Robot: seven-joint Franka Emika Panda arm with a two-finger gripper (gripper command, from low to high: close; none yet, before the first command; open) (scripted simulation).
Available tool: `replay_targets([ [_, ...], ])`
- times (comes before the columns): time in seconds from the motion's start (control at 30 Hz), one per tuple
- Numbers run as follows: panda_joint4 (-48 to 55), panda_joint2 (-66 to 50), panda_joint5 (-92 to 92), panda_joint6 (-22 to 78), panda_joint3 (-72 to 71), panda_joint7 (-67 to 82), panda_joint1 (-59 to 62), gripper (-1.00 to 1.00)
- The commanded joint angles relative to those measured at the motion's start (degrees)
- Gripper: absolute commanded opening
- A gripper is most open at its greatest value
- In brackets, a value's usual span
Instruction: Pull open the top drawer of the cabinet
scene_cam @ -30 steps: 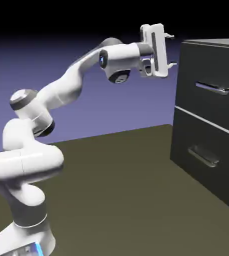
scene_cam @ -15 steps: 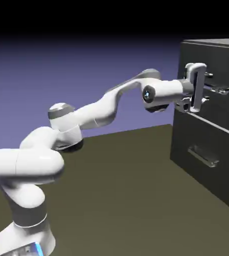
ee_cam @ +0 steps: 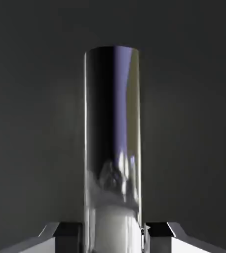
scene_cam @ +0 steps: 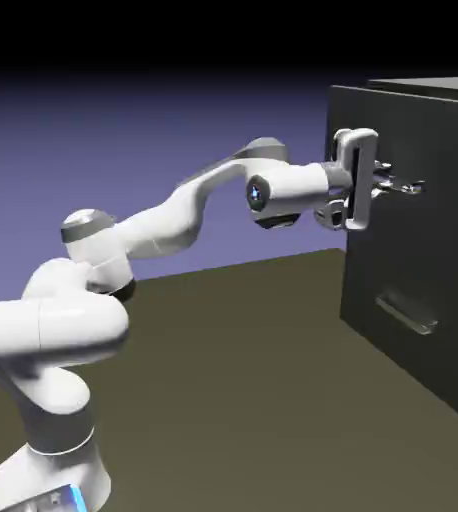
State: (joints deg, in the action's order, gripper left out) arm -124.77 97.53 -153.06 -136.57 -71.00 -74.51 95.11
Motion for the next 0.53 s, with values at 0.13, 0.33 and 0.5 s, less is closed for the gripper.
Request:
replay_targets([
  [0.13,-10.38,1.21,2.24,2.1,0.88,0.6,-8.49,-1.0],
  [0.33,-22.8,3.23,6.54,3.2,2.63,0.57,-20.17,-1.0],
  [0.5,-26.78,3.41,8.77,2.43,3.54,0.81,-25.06,1.0],
])
